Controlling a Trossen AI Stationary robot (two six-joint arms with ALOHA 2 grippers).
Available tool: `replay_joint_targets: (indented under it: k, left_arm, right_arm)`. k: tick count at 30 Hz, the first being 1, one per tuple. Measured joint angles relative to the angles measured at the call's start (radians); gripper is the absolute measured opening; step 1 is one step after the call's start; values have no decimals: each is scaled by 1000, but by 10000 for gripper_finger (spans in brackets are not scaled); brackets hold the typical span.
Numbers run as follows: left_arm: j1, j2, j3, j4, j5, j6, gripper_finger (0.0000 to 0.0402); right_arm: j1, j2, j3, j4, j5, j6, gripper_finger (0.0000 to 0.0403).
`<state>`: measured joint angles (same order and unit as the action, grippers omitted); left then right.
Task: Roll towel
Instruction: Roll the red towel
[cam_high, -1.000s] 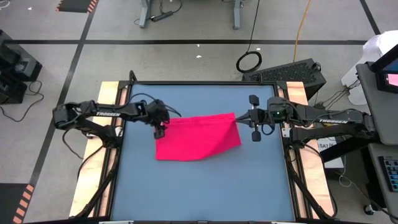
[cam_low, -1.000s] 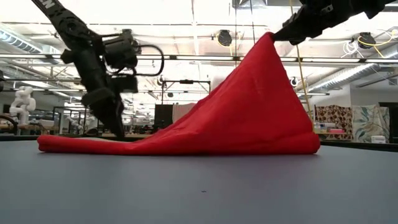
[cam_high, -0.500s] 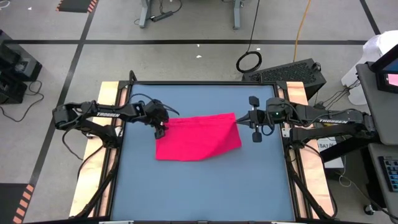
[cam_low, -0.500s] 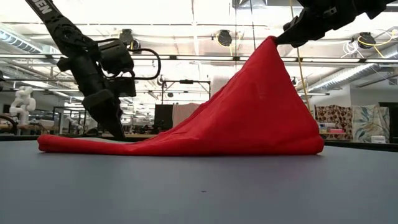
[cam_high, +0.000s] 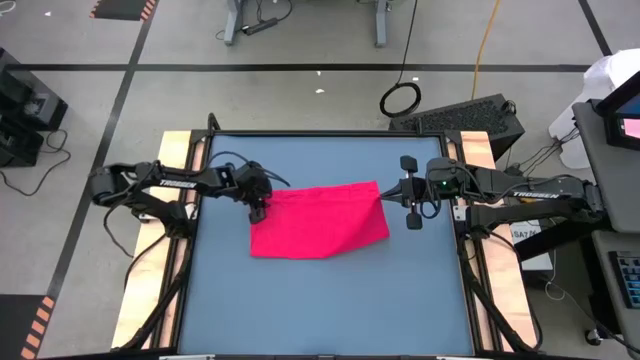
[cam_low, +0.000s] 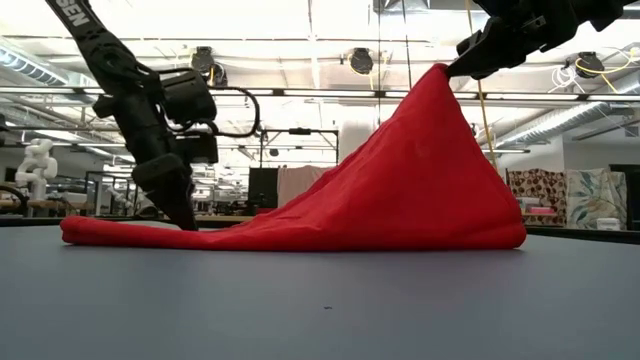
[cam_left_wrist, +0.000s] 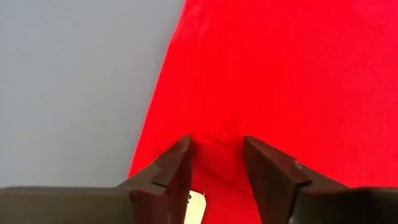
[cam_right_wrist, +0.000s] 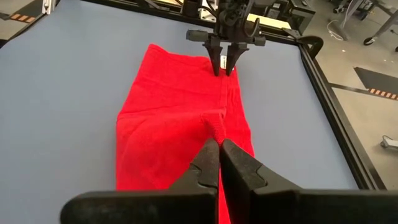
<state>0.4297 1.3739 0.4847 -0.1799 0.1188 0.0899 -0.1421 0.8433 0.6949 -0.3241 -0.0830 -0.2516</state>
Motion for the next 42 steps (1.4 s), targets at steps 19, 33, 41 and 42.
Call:
replay_joint_targets:
  k: [19, 33, 41, 42]
  left_arm:
    - [-6, -67, -1, 2, 28, -67, 29]
    - [-79, -100, -1, 7, -40, -105, 35]
    - [-112, -100, -1, 38, -81, -136, 46]
    - [-112, -100, -1, 40, -87, -137, 52]
  right_arm:
    - [0, 21, -1, -36, 2, 3, 0]
    - [0, 110, -2, -23, 0, 3, 0]
    - [0, 122, -2, -18, 0, 3, 0]
    - [0, 122, -2, -16, 0, 3, 0]
